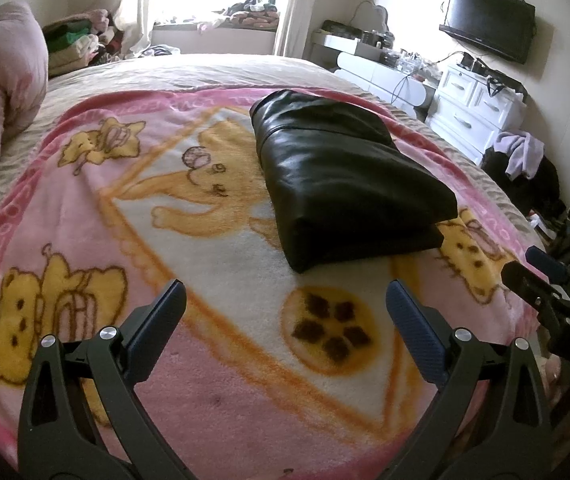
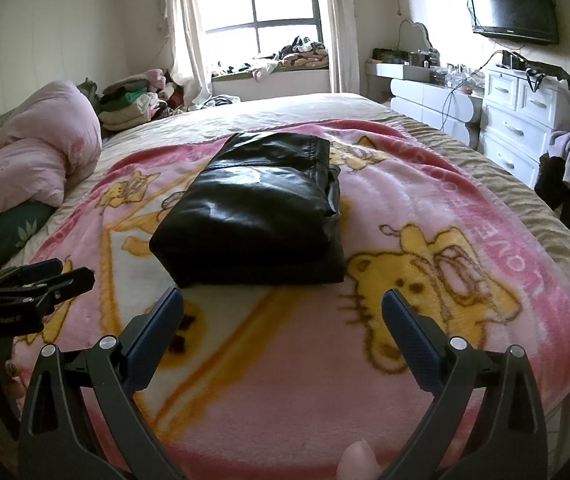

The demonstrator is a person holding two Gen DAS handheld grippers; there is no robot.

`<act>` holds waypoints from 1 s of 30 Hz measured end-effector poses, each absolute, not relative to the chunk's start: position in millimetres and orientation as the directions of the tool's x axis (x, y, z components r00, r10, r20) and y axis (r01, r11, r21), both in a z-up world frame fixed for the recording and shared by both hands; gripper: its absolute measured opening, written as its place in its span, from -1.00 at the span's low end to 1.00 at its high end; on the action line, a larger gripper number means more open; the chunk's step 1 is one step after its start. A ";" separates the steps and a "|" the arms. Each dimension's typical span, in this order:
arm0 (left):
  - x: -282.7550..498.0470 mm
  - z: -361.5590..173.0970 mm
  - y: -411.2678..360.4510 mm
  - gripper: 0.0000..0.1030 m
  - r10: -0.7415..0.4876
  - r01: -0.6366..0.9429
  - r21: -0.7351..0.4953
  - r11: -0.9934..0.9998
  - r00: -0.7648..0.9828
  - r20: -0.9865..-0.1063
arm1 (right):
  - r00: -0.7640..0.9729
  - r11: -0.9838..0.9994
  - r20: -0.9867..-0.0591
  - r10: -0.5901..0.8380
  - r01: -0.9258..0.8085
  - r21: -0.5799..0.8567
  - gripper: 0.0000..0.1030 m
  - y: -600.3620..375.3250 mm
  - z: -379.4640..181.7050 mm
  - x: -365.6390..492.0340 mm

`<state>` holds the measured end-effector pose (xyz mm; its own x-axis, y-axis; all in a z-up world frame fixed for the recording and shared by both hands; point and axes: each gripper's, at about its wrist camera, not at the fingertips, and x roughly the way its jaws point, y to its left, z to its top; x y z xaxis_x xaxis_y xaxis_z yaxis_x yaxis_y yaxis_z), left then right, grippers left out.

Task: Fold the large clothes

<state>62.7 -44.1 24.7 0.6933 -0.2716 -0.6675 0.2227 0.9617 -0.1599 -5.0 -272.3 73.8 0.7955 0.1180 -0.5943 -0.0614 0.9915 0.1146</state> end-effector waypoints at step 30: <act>62.1 25.5 -45.2 0.82 -0.279 0.234 -0.158 0.959 0.689 -0.669 | 0.795 0.993 -0.597 0.106 -0.053 0.106 0.91 -275.0 74.5 -7.4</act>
